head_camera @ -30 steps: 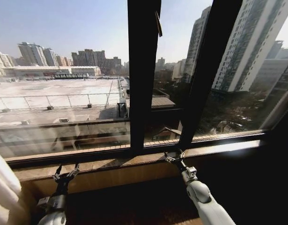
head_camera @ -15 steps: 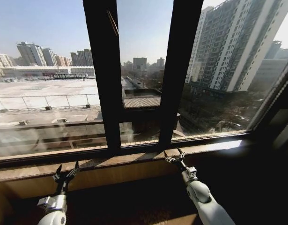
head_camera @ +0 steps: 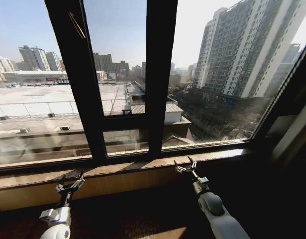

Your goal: Open the curtains by pulling them apart, changing their state from closed to fully open.

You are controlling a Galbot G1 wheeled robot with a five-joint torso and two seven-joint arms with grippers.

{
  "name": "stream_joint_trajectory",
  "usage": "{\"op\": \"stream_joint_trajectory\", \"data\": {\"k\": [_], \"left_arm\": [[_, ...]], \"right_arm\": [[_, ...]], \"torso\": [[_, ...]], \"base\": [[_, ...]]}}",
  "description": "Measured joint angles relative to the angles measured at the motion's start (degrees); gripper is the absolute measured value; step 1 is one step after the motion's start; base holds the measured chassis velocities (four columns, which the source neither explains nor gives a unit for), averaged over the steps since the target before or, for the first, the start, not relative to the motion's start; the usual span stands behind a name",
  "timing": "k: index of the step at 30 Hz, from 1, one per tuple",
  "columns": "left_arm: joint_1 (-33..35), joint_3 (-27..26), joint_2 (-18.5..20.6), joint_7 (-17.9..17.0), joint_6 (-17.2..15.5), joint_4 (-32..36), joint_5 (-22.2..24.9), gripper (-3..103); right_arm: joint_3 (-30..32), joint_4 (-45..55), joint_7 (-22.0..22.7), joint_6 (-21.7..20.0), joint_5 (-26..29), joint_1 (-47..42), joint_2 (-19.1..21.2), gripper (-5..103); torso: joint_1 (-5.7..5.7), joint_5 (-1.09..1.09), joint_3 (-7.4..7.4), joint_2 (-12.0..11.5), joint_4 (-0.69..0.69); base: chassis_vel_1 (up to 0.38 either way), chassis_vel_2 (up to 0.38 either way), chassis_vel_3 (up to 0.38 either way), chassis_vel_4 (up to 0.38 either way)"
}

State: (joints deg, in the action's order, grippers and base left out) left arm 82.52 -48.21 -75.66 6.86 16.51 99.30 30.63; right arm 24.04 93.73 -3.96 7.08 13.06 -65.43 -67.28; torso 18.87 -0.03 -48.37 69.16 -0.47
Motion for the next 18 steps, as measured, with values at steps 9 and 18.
{"op": "stream_joint_trajectory", "data": {"k": [9, 18], "left_arm": [[0.0, 0.0, 0.0, 0.0, 0.0, -0.01, 0.0, 100], [0.0, 0.01, 0.0, 0.04, 0.0, 0.01, 0.0, 100]], "right_arm": [[0.0, 0.0, 0.0, 0.0, 0.0, 0.0, 0.0, 100], [0.01, 0.0, 0.01, 0.0, 0.0, 0.0, 0.01, 100]], "torso": [[0.01, 0.02, -0.01, -0.01, -0.01], [0.0, 0.02, 0.0, 0.0, -0.01]], "base": [[-0.341, -0.309, 0.341, 0.332], [-0.086, -0.118, 0.11, 0.113]]}}
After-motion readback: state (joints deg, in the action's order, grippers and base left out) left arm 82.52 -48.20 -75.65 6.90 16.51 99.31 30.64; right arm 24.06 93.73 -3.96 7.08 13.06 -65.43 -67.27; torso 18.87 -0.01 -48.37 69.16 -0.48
